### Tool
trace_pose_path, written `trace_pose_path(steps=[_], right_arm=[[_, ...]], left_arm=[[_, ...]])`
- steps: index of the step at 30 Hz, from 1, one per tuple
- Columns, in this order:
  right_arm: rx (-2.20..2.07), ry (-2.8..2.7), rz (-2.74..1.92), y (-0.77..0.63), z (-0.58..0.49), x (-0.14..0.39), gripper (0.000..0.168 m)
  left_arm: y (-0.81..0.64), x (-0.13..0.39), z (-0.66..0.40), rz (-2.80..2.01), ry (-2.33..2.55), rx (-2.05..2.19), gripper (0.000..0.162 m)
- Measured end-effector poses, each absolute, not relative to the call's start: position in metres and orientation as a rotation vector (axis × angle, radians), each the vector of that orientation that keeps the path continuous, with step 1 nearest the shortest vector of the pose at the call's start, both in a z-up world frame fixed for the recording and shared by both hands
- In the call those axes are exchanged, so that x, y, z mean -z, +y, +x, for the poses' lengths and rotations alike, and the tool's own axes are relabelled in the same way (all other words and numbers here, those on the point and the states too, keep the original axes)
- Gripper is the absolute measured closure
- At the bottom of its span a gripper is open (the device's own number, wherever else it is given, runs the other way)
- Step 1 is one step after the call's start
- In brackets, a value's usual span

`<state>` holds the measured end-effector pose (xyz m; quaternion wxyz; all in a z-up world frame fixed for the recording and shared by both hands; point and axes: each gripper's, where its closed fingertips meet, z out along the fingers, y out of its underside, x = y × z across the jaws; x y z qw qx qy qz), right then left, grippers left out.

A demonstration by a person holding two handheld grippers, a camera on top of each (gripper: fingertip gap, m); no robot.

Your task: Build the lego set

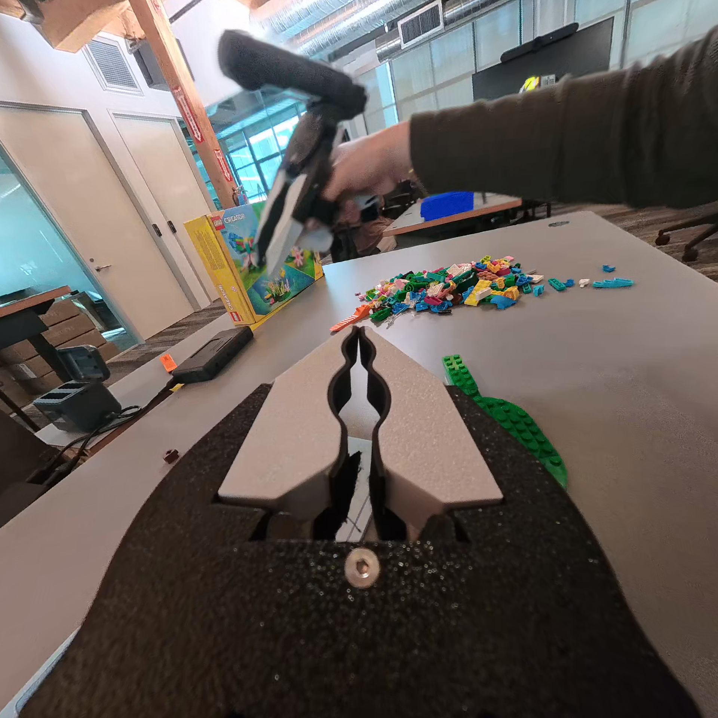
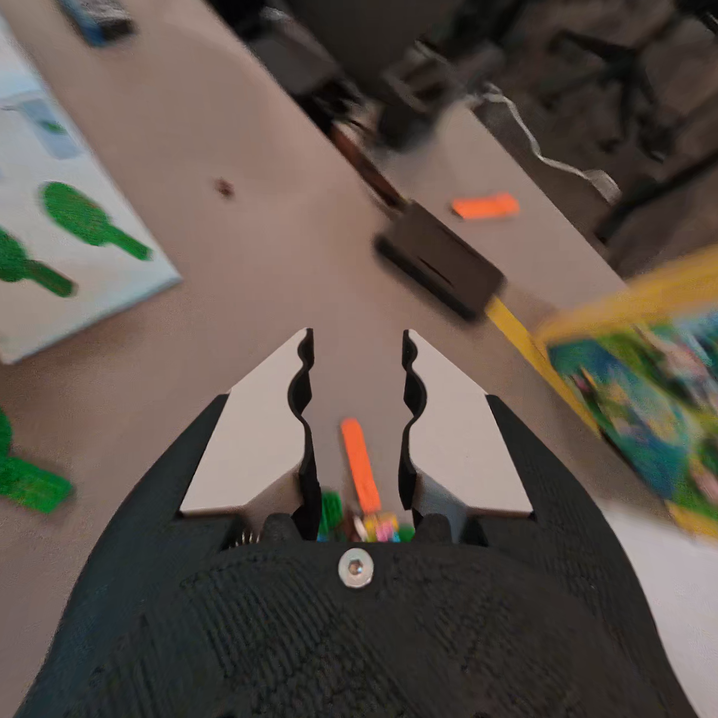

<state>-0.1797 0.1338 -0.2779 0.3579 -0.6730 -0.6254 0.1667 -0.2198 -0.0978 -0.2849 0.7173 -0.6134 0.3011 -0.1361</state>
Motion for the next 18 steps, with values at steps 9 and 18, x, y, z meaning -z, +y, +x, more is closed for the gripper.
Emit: trace_pose_path(steps=[9, 18], right_arm=[[-0.352, -1.159, -2.371, 0.178, -0.026, 0.324, 0.14], [-0.265, -1.251, -2.403, 0.166, 0.013, 0.351, 0.142]], left_arm=[[-0.098, 0.284, -0.22, -1.354, 0.664, 0.32, 0.162], [-0.099, 0.284, -0.219, -1.351, 0.675, 0.326, 0.162]])
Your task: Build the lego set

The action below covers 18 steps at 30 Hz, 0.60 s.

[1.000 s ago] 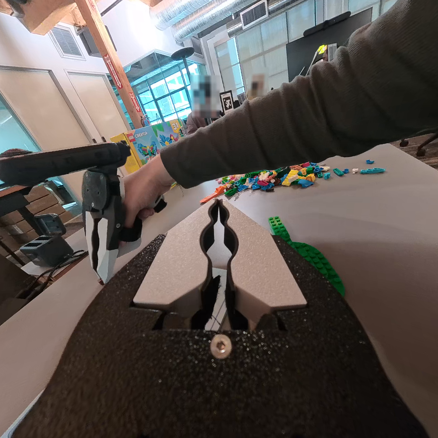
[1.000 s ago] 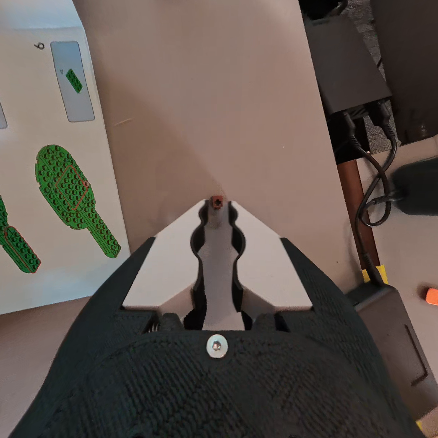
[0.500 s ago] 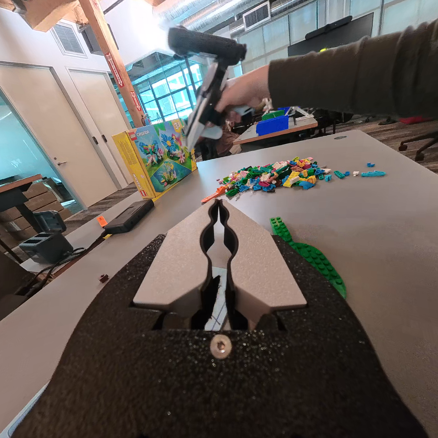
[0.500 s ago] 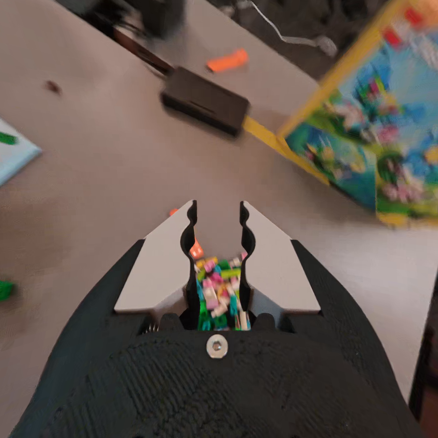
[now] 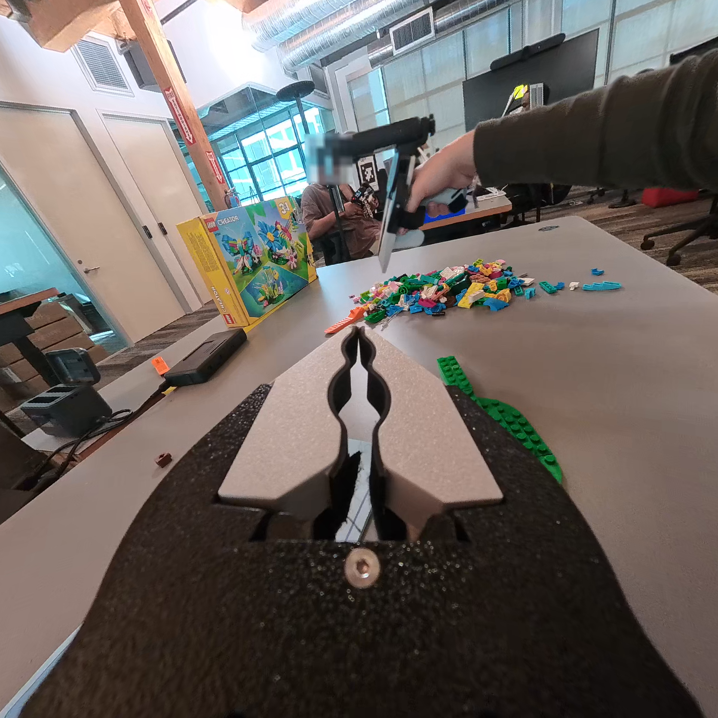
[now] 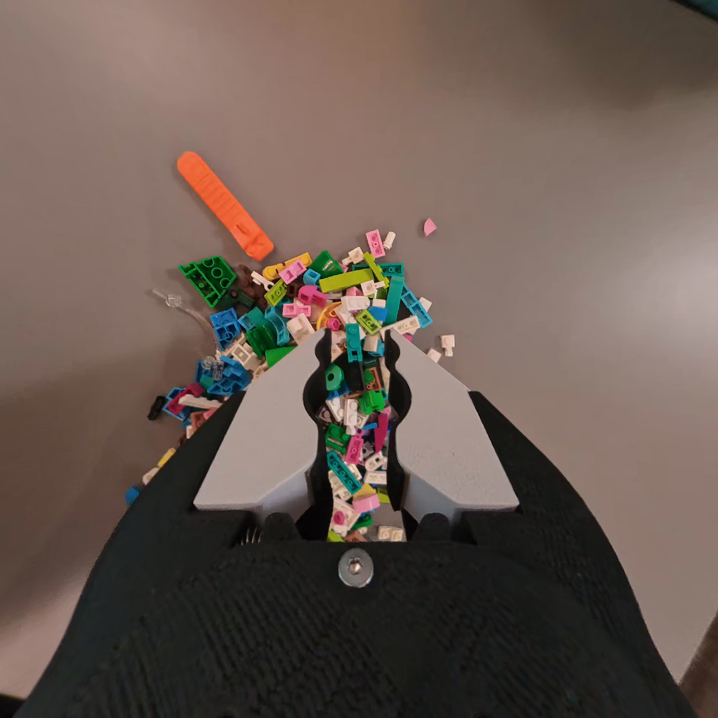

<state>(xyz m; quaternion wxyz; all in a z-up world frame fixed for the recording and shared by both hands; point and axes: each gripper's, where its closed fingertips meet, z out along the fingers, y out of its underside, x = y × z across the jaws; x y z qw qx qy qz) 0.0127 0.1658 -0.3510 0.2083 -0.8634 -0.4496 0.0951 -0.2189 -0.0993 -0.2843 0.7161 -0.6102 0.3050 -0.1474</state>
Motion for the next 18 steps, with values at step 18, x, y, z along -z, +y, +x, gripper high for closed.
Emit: trace_pose_path(steps=[18], right_arm=[[-0.322, -1.411, -2.16, 0.108, 0.015, 0.374, 0.13]], left_arm=[[-0.1, 0.285, -0.218, -1.351, 0.681, 0.324, 0.162]])
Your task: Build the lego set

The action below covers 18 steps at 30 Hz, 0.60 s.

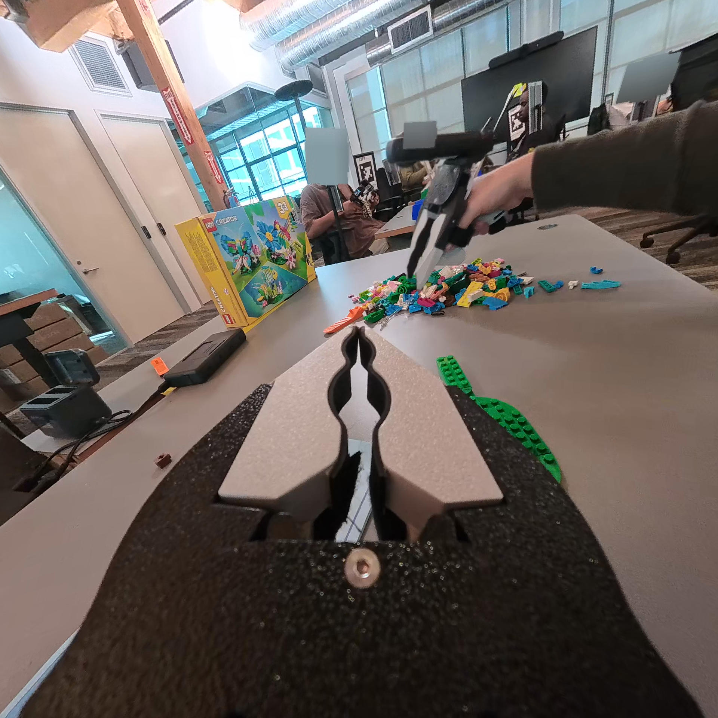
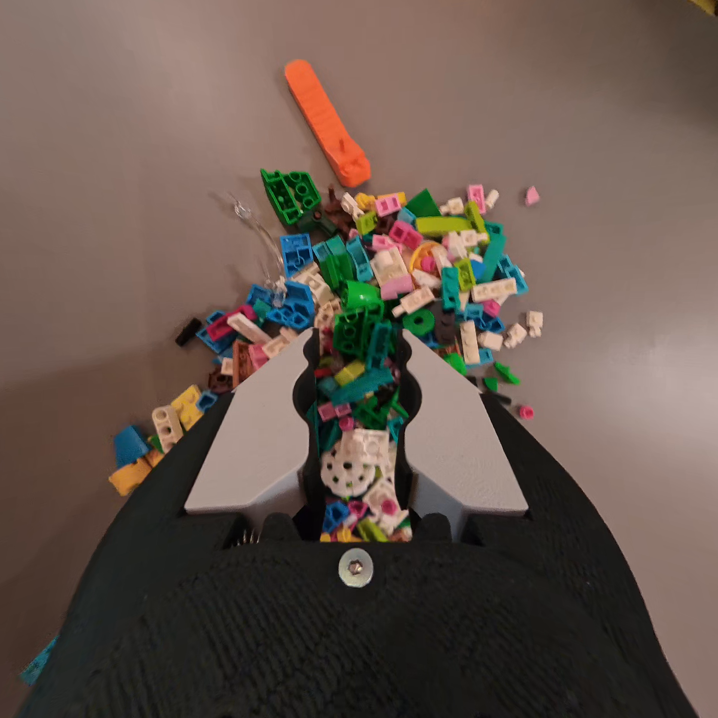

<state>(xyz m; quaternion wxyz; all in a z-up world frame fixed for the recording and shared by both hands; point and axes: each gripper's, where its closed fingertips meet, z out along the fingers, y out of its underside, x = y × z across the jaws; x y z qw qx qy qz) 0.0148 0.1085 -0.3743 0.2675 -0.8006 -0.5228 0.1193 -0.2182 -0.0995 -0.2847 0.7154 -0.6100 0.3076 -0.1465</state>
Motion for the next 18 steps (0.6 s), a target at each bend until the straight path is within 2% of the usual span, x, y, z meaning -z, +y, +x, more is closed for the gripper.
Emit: trace_pose_path(steps=[4, 8, 13, 16, 18], right_arm=[[-0.36, -1.445, -2.093, 0.114, -0.018, 0.374, 0.132], [-0.372, -1.374, -1.985, 0.115, -0.022, 0.338, 0.131], [-0.263, -1.195, -1.908, 0.1, 0.042, 0.299, 0.126], [-0.264, -1.143, -1.856, 0.064, 0.083, 0.299, 0.122], [-0.349, -1.188, -1.794, 0.027, 0.1, 0.305, 0.139]], left_arm=[[-0.1, 0.284, -0.218, -1.348, 0.682, 0.325, 0.162], [-0.1, 0.284, -0.219, -1.347, 0.676, 0.33, 0.162], [-0.1, 0.284, -0.219, -1.349, 0.675, 0.332, 0.162], [-0.1, 0.284, -0.219, -1.351, 0.678, 0.333, 0.162], [-0.1, 0.284, -0.219, -1.35, 0.678, 0.332, 0.162]])
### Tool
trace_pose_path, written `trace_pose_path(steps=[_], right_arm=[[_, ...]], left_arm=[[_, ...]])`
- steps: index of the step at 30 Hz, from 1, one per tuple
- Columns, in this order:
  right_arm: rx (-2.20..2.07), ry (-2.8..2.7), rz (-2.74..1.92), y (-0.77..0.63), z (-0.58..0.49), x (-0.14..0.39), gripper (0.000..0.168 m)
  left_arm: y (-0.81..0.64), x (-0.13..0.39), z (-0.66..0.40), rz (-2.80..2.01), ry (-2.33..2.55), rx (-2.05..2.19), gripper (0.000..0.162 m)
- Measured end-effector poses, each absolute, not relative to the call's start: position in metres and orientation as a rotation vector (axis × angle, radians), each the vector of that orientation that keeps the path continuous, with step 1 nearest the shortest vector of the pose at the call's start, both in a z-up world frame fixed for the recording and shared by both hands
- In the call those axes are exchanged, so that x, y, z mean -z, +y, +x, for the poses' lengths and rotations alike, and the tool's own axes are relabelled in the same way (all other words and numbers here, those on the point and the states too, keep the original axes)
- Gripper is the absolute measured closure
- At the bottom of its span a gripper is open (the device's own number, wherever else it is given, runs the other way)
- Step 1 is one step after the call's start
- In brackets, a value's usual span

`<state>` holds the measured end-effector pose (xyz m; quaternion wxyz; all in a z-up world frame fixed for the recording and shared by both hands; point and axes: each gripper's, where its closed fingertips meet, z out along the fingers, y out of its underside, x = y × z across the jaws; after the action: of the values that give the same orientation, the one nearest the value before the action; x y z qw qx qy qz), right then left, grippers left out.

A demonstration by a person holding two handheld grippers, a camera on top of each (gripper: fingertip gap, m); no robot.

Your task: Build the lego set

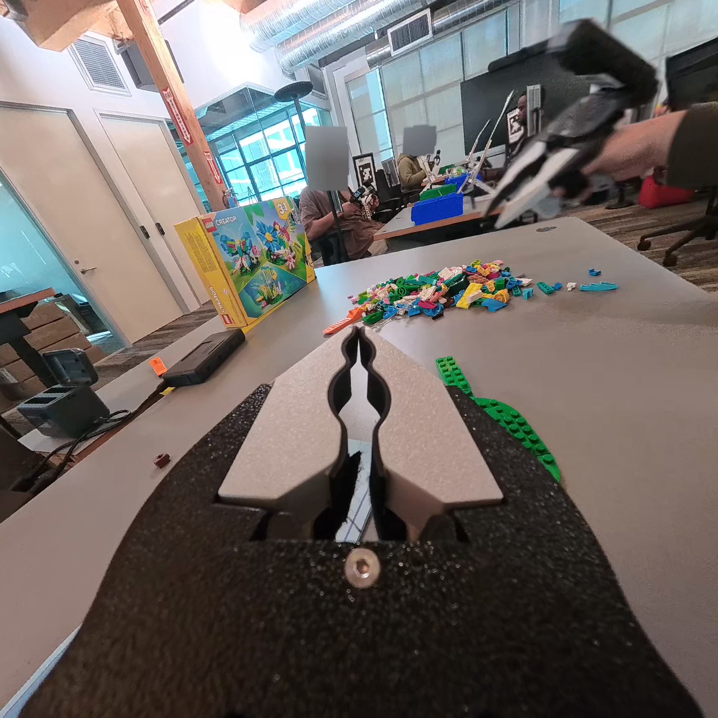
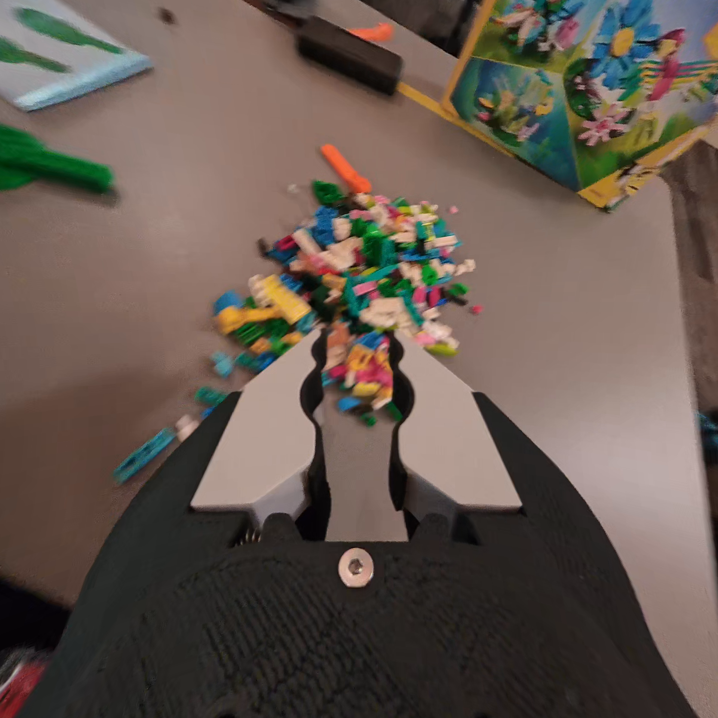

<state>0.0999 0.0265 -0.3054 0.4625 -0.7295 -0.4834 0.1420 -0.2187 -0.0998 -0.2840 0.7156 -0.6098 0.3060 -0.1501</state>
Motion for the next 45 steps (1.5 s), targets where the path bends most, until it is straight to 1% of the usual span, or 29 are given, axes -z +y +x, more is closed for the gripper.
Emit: trace_pose_path(steps=[1, 4, 9, 13, 39, 45], right_arm=[[-0.434, -1.214, -1.772, 0.005, 0.103, 0.309, 0.149], [-0.752, -1.304, -1.767, -0.063, 0.099, 0.324, 0.168], [-0.876, -1.446, -1.857, -0.115, 0.098, 0.364, 0.168], [-0.937, -1.472, -1.862, -0.12, 0.09, 0.377, 0.168], [-0.882, -1.62, -1.796, -0.033, 0.059, 0.382, 0.168], [-0.843, -1.446, -1.754, -0.032, 0.067, 0.352, 0.168]], left_arm=[[-0.1, 0.284, -0.219, -1.351, 0.677, 0.333, 0.162], [-0.099, 0.284, -0.219, -1.352, 0.671, 0.336, 0.162], [-0.099, 0.284, -0.22, -1.354, 0.669, 0.338, 0.162], [-0.099, 0.284, -0.22, -1.356, 0.668, 0.339, 0.162], [-0.099, 0.284, -0.219, -1.359, 0.668, 0.345, 0.162], [-0.099, 0.284, -0.22, -1.358, 0.667, 0.348, 0.162]])
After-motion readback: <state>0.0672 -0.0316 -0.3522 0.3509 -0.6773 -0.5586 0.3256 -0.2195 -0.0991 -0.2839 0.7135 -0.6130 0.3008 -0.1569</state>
